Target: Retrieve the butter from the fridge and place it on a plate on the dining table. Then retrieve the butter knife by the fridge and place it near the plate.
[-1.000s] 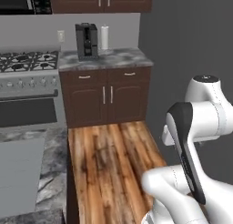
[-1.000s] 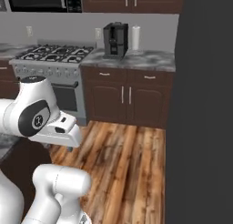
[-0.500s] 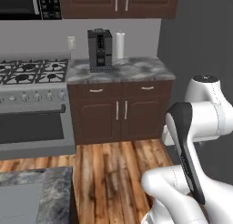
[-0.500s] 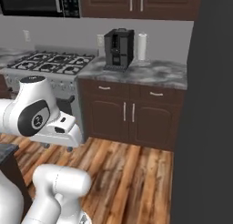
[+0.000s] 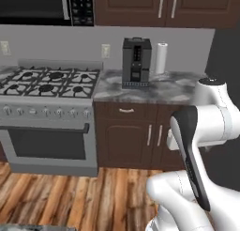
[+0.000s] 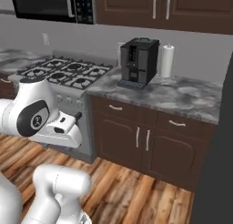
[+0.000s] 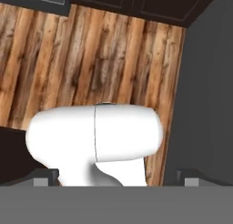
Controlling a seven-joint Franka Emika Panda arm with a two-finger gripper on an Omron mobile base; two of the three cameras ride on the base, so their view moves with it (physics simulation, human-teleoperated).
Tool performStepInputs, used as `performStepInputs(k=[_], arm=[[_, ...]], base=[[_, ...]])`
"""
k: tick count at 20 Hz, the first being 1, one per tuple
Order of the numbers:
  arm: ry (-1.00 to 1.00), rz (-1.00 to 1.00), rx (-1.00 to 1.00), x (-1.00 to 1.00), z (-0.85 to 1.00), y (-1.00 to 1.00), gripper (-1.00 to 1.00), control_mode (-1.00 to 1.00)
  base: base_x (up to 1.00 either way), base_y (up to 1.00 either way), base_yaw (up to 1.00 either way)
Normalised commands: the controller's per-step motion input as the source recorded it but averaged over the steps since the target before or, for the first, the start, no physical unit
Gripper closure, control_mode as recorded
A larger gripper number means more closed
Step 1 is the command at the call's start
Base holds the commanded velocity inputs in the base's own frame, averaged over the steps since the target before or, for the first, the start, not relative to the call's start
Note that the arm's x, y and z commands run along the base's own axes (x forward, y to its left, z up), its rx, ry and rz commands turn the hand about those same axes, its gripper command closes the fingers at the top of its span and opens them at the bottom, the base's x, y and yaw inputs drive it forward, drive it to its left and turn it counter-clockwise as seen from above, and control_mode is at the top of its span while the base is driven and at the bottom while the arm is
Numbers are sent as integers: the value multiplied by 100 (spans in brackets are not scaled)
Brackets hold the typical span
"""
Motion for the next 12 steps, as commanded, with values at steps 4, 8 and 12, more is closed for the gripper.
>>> performStepInputs(k=[4, 8, 12], arm=[[0, 0, 0, 0, 0, 0, -100, 100], [0, 0, 0, 0, 0, 0, -100, 100], [0, 0, 0, 0, 0, 0, -100, 100]], base=[[99, -13, 49], [60, -1, 51], [15, 0, 57]])
